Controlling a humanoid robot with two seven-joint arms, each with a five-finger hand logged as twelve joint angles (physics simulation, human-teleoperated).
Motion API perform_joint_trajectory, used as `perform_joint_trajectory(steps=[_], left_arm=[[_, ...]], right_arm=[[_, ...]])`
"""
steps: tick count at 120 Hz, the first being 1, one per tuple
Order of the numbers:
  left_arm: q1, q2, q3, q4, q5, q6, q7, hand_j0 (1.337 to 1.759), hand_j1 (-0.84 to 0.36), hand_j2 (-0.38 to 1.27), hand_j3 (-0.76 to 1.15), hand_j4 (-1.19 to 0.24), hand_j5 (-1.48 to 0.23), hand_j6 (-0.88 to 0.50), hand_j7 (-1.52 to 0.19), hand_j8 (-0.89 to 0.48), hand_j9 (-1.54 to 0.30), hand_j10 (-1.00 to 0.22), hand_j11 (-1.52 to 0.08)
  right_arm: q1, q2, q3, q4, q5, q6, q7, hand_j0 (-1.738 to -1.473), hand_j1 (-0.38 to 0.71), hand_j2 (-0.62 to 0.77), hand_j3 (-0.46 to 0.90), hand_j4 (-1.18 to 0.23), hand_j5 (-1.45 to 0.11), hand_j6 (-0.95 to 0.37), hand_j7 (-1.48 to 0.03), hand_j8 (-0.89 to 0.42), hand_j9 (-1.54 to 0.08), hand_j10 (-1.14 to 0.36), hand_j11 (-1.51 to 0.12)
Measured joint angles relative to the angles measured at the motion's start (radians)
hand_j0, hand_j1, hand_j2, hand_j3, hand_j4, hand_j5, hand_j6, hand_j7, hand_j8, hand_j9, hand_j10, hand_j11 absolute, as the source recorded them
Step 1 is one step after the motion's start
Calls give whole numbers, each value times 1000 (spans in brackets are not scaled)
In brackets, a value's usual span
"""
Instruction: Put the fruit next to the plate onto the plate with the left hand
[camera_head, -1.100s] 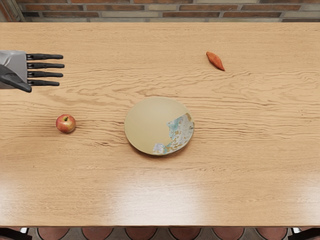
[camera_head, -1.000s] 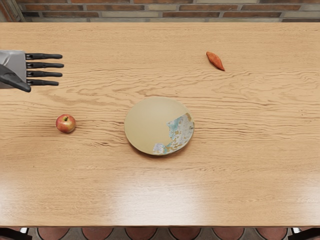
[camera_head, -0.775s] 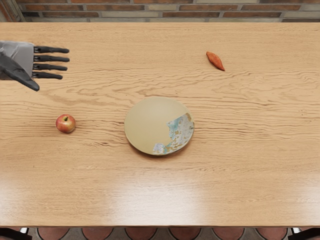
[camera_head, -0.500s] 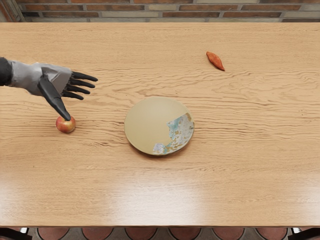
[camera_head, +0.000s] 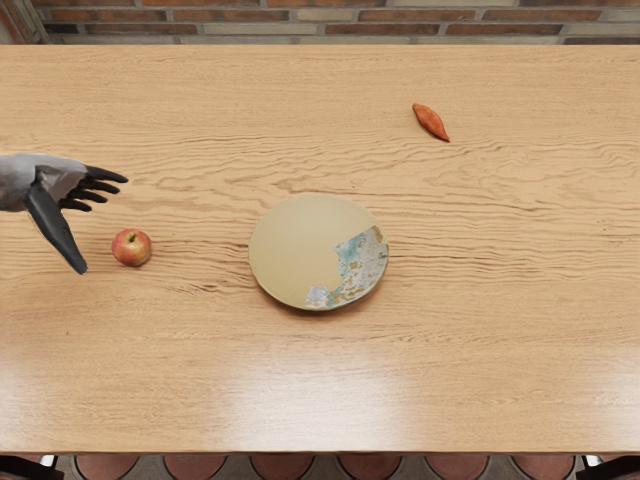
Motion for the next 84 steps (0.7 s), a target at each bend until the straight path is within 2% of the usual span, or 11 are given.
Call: perform_joint_trajectory(steps=[11,25,46,58,84], left_arm=[[13,-18,3,-91,41,32,0,1658,322,5,0,-27,-31,-28,-31,-28,-30,-27,-30],[17,-44,6,-133,139,61,0,1658,323,5,0,-27,-30,-28,-29,-28,-29,-26,-29],[17,-64,7,-142,255,139,0,1658,324,6,0,-27,-30,-29,-29,-28,-29,-27,-29],[20,-100,34,-135,311,239,0,1658,319,7,0,-32,-35,-33,-35,-33,-35,-31,-34],[47,-125,76,-123,352,346,0,1658,234,21,0,-103,-128,-105,-127,-104,-127,-102,-127]], right_arm=[[0,0,0,0,0,0,0,-1658,-322,-4,0,-22,-29,-22,-29,-22,-29,-22,-29],[0,0,0,0,0,0,0,-1658,-322,-4,0,-22,-29,-22,-29,-22,-29,-22,-29],[0,0,0,0,0,0,0,-1658,-322,-4,0,-22,-29,-22,-29,-22,-29,-22,-29],[0,0,0,0,0,0,0,-1658,-322,-4,0,-22,-29,-22,-29,-22,-29,-22,-29],[0,0,0,0,0,0,0,-1658,-322,-4,0,-22,-29,-22,-29,-22,-29,-22,-29]])
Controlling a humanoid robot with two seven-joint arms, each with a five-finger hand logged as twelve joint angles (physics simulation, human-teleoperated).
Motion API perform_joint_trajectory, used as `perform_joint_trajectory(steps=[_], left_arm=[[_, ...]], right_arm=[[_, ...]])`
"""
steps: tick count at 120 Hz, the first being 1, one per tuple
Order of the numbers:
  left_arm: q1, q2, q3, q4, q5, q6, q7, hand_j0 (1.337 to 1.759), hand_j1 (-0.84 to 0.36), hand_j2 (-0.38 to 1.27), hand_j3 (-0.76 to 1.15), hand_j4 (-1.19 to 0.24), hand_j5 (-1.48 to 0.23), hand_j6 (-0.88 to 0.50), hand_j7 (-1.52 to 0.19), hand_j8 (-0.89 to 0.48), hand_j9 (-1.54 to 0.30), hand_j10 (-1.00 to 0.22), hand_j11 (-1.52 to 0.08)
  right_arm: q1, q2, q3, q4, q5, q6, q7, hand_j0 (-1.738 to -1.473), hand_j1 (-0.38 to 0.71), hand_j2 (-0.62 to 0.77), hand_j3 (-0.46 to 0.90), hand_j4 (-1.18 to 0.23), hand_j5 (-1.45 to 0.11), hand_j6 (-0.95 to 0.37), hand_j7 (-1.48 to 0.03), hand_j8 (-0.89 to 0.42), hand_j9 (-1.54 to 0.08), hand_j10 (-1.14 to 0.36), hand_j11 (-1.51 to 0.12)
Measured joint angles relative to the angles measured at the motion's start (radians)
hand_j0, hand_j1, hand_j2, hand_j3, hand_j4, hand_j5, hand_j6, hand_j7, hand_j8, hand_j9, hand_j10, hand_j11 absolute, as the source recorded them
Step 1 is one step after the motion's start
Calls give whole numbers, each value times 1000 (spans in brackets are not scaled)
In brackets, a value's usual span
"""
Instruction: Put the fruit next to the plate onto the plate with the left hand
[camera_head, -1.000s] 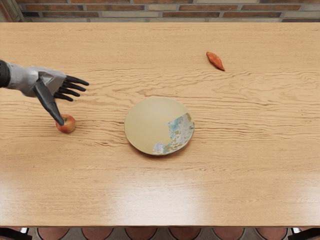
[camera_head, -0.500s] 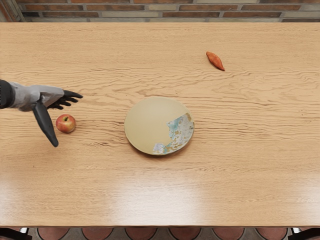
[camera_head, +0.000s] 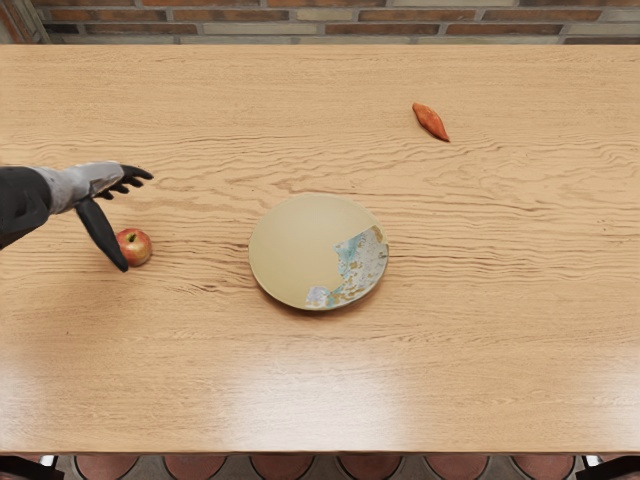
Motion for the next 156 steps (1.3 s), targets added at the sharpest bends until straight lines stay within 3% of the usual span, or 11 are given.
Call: perform_joint_trajectory(steps=[19,51,78,156], left_arm=[[52,-18,12,4,14,50,0,1658,206,27,0,-127,-158,-128,-158,-128,-157,-126,-157],[79,-44,16,11,72,106,0,1658,172,33,0,-156,-196,-157,-196,-157,-195,-155,-195],[80,-99,34,36,117,139,0,1658,117,42,0,-201,-255,-202,-255,-202,-254,-200,-254],[80,-100,89,56,146,190,0,1658,11,61,0,-289,-371,-291,-371,-290,-370,-289,-370]], right_arm=[[0,0,0,0,0,0,0,-1658,-322,-4,0,-22,-29,-22,-29,-22,-29,-22,-29],[0,0,0,0,0,0,0,-1658,-322,-4,0,-22,-29,-22,-29,-22,-29,-22,-29],[0,0,0,0,0,0,0,-1658,-322,-4,0,-22,-29,-22,-29,-22,-29,-22,-29],[0,0,0,0,0,0,0,-1658,-322,-4,0,-22,-29,-22,-29,-22,-29,-22,-29]])
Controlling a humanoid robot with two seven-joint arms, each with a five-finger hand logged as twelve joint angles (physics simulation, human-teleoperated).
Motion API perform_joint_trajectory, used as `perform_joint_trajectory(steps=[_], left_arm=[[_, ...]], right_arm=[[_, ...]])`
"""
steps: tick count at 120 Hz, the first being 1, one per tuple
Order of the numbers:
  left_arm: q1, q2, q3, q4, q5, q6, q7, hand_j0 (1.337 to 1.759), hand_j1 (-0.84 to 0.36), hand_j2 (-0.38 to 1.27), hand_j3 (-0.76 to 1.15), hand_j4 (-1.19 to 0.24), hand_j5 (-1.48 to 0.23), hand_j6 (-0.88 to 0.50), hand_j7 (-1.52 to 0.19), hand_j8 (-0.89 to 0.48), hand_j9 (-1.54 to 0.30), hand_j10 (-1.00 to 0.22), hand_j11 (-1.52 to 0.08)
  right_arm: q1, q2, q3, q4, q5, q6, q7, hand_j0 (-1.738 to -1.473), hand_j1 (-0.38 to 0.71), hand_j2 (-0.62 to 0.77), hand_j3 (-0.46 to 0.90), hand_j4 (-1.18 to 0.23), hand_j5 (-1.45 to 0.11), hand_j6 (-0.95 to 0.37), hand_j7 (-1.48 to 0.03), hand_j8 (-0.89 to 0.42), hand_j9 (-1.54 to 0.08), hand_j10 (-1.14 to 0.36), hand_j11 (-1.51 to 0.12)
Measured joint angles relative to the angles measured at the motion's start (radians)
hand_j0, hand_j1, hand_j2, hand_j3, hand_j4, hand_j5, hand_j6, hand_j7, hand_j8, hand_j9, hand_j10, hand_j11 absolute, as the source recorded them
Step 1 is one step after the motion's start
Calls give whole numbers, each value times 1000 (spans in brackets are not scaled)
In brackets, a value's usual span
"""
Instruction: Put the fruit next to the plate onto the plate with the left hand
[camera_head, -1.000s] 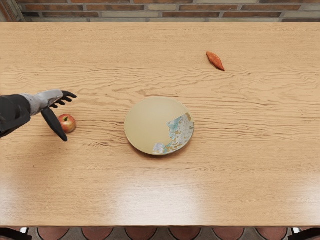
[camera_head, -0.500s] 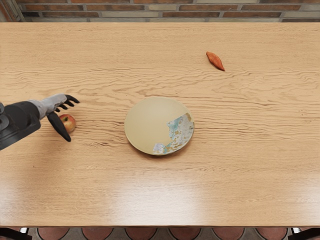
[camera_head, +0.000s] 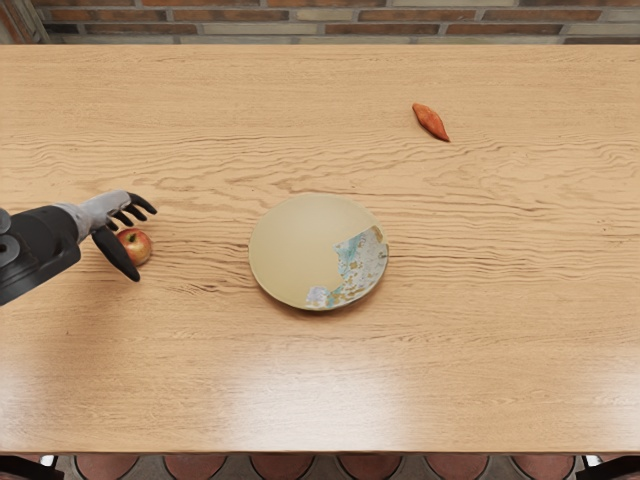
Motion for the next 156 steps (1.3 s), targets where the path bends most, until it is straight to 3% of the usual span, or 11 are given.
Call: perform_joint_trajectory(steps=[79,156], left_arm=[[0,-32,34,27,32,67,0,1658,-4,63,0,-301,-386,-302,-386,-302,-386,-301,-386],[0,-34,42,26,35,67,0,1658,-183,94,0,-449,-581,-450,-580,-450,-580,-449,-580]], right_arm=[[0,0,0,0,0,0,0,-1658,-322,-4,0,-22,-29,-22,-29,-22,-29,-22,-29],[0,0,0,0,0,0,0,-1658,-322,-4,0,-22,-29,-22,-29,-22,-29,-22,-29]])
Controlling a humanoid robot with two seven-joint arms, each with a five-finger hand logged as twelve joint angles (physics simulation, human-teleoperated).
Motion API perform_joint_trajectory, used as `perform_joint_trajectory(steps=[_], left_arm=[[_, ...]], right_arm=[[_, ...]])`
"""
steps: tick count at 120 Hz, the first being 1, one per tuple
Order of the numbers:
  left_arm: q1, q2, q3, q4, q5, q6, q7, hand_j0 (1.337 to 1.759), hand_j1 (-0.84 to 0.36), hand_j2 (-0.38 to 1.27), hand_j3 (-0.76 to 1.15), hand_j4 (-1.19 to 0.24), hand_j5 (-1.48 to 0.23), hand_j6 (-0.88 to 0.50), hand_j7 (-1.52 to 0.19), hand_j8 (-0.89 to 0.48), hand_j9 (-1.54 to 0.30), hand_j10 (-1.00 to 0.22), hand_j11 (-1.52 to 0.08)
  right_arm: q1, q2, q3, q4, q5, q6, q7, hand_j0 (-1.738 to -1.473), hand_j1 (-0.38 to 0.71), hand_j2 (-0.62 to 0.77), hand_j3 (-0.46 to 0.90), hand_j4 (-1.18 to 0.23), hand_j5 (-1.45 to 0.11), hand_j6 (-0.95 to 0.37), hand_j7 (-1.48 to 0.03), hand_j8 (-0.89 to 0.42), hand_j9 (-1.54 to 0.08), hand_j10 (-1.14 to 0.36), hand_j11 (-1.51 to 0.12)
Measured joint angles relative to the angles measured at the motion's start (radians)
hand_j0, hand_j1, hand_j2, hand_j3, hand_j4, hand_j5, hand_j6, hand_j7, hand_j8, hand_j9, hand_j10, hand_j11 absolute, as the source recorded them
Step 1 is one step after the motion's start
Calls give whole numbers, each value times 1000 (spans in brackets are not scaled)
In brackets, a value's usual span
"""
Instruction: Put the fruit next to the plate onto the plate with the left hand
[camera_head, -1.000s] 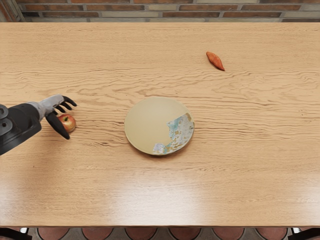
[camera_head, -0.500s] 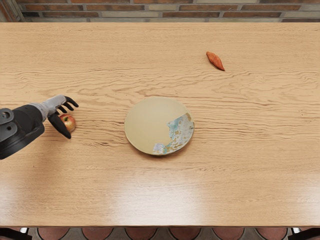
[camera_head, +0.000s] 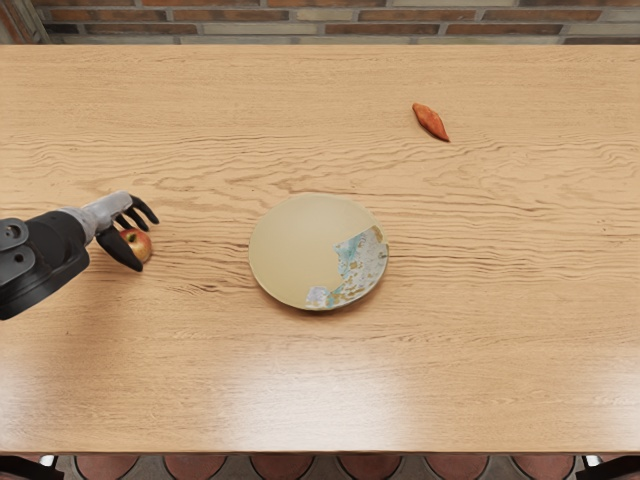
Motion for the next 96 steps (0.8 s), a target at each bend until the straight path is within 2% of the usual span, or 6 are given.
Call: perform_joint_trajectory(steps=[22,32,35,52,73,96], left_arm=[[-3,0,11,-3,1,-1,0,1658,-218,100,0,-478,-619,-479,-619,-479,-619,-478,-618],[-3,-3,12,-8,3,-3,1,1656,-273,146,0,-572,-742,-510,-742,-443,-746,-565,-745],[-2,-11,12,-9,4,-3,1,1654,-283,134,0,-609,-786,-496,-789,-419,-798,-549,-799],[-5,-13,6,-11,1,-3,1,1651,-324,401,0,-737,-971,-484,-977,-336,-981,-516,-983],[-2,-12,-33,-11,-20,-3,1,1648,-329,405,0,-788,-1118,-402,-1111,-272,-1108,-468,-1093],[-13,5,-64,-9,-27,-5,0,1648,-330,402,0,-806,-1199,-378,-1170,-239,-1144,-446,-1142]], right_arm=[[0,0,0,0,0,0,0,-1658,-322,-4,0,-22,-29,-22,-29,-22,-29,-22,-29],[0,0,0,0,0,0,0,-1658,-322,-4,0,-22,-29,-22,-29,-22,-29,-22,-29],[0,0,0,0,0,0,0,-1658,-322,-5,0,-22,-29,-22,-29,-22,-29,-22,-29],[0,0,0,0,0,0,0,-1658,-322,-4,0,-22,-29,-22,-29,-22,-29,-22,-29],[0,0,0,0,0,0,0,-1658,-322,-4,0,-22,-29,-22,-29,-22,-29,-22,-29],[0,0,0,0,0,0,0,-1658,-322,-4,0,-22,-29,-22,-29,-22,-29,-22,-29]])
